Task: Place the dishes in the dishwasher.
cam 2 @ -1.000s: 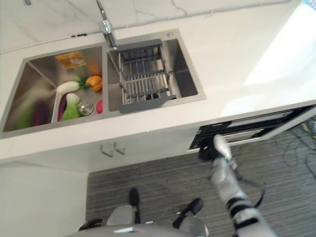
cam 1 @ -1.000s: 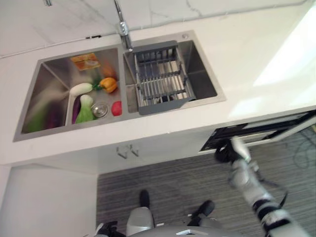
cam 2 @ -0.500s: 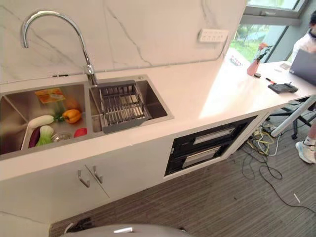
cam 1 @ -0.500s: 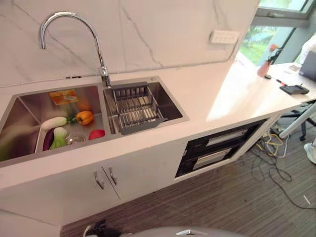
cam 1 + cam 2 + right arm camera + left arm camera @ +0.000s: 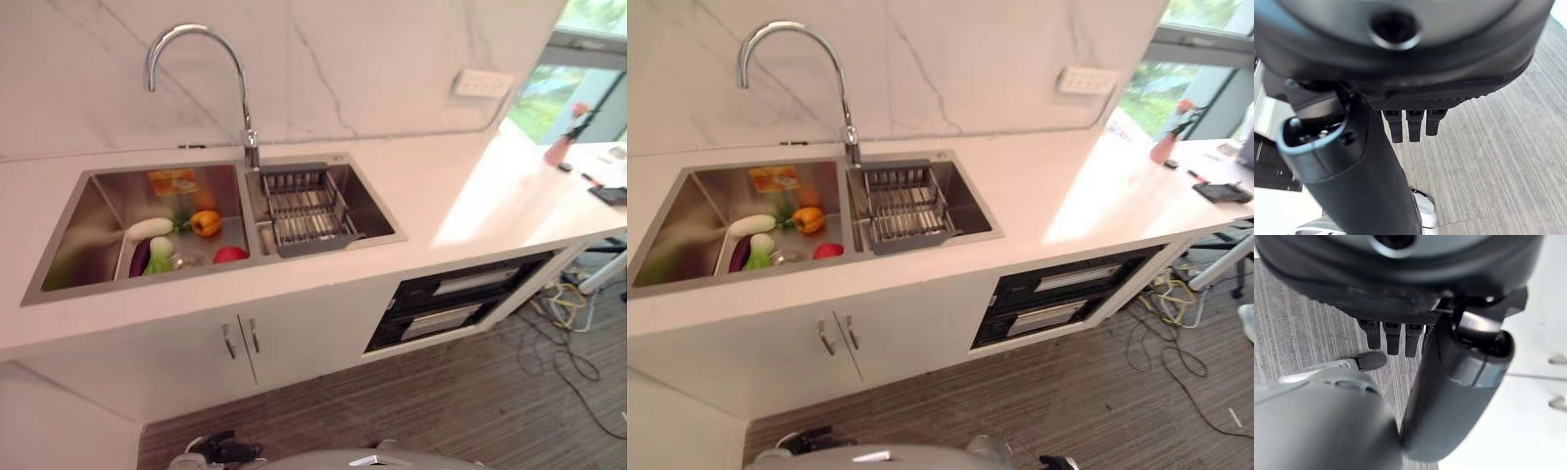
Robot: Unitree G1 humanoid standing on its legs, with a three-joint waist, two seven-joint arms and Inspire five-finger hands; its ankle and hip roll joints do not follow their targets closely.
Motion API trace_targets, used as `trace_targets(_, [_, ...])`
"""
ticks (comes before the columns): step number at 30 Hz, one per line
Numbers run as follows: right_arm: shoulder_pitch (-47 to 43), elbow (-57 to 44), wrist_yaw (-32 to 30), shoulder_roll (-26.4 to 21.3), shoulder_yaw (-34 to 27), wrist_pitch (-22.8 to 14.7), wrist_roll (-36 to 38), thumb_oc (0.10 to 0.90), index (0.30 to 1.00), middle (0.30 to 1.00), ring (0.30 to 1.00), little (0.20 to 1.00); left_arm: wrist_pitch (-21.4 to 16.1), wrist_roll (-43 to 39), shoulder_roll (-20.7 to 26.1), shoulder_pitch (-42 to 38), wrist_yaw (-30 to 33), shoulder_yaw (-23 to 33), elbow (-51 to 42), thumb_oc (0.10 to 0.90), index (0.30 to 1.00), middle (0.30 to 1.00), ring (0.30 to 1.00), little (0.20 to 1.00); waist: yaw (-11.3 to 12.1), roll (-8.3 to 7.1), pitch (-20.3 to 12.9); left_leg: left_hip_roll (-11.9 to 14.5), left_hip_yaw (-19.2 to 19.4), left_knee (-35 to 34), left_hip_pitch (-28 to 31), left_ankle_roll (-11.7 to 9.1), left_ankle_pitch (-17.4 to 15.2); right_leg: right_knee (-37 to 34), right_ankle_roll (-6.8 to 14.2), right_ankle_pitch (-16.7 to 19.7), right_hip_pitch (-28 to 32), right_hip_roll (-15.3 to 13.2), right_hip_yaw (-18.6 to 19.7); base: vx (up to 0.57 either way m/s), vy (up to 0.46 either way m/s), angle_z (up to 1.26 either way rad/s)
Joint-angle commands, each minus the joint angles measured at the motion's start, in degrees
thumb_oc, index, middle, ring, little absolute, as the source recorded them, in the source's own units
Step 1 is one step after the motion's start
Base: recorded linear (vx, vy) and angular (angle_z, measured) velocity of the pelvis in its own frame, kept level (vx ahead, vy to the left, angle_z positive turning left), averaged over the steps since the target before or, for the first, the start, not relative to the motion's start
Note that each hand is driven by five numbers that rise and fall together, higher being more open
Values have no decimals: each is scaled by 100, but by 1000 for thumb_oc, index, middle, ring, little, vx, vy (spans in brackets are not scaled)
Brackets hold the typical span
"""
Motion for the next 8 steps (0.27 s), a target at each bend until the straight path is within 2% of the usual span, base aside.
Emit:
trace_targets(1, [-571,-240,141,-78,47,-217,-191,800,900,900,900,900,77,88,-76,62,-104,-232,99,800,900,900,900,900,107,249,-53,-1,165,104,239,20,-512,95,128,-224,110,7,-288,118,-146,70])
trace_targets(5, [-523,-87,164,-148,88,-213,-329,800,900,900,900,900,51,198,-288,106,-111,-376,66,800,900,900,900,900,153,325,-120,138,153,72,191,-94,-403,-372,68,-191,388,181,-463,37,-127,12])
trace_targets(6, [-450,102,120,-123,32,-194,-223,800,900,900,900,900,33,268,-539,52,-41,-648,-48,800,900,900,900,900,160,382,-145,253,110,62,125,-190,-335,-730,25,-211,586,334,-557,-6,-113,3])
trace_targets(8, [-449,103,121,-126,29,-196,-222,800,900,900,900,900,34,267,-543,54,-38,-653,-49,800,900,900,900,900,155,389,-142,260,101,62,127,-195,-334,-743,21,-207,600,343,-568,-3,-58,8])
